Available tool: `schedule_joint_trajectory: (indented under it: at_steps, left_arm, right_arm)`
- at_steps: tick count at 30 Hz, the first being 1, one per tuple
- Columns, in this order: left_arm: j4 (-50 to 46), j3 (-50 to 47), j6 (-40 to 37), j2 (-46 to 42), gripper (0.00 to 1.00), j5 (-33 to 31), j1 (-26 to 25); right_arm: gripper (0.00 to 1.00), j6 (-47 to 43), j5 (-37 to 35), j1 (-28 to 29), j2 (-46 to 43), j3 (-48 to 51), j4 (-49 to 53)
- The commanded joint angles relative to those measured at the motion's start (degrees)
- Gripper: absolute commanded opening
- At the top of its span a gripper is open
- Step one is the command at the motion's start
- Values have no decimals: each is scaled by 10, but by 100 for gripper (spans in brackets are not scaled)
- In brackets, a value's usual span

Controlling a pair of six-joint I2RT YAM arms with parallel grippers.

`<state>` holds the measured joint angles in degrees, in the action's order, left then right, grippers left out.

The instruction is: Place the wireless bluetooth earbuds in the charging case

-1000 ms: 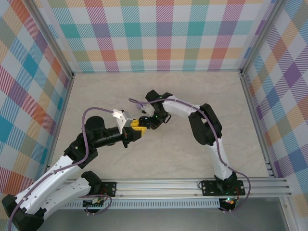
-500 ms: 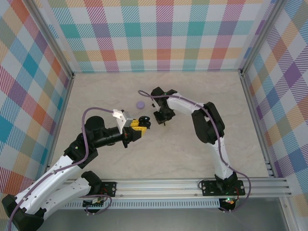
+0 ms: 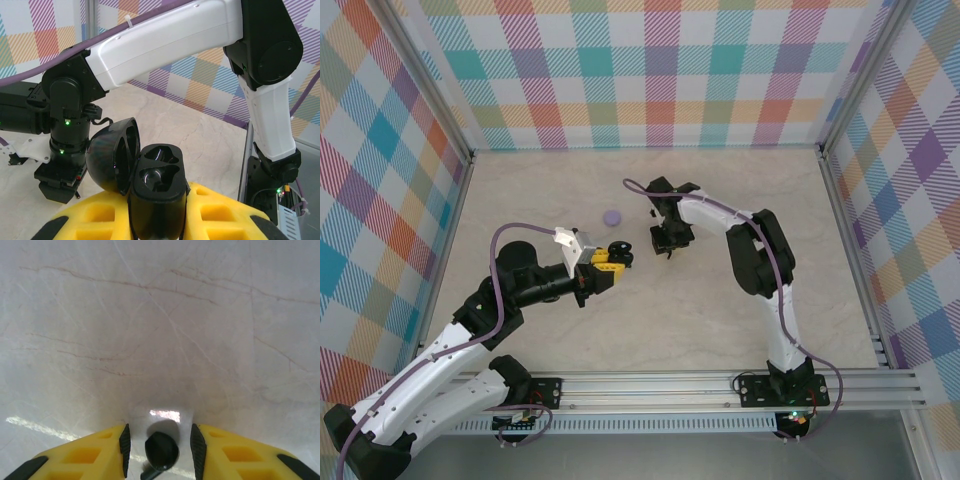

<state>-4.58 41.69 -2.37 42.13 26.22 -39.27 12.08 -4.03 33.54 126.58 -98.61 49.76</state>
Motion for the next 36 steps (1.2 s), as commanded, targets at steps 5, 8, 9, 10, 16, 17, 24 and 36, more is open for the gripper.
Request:
schedule_joint_trajectory:
  at_steps: [5, 8, 9, 10, 16, 17, 24, 36]
  left_arm:
    - [9, 4, 2, -3, 5, -1, -6]
    - [9, 5, 3, -3, 5, 0, -6]
    - [10, 5, 3, -3, 5, 1, -6]
    - [11, 4, 3, -2, 5, 1, -6]
    - [14, 1, 5, 1, 5, 2, -6]
    - [13, 1, 6, 1, 5, 2, -6]
    - [13, 0, 6, 1, 5, 1, -6]
    - [18, -2, 9, 3, 5, 3, -6]
  right_arm:
    - [36, 15, 13, -5, -11, 14, 56]
    - [36, 16, 17, -5, -10, 22, 48]
    - [36, 14, 19, -5, -8, 23, 44]
    - [36, 14, 19, -5, -6, 23, 43]
    - [33, 26, 20, -5, 10, 9, 30]
    - [32, 29, 21, -5, 13, 6, 28]
    - [32, 33, 24, -4, 26, -3, 31]
    - [24, 22, 30, 0, 38, -2, 29]
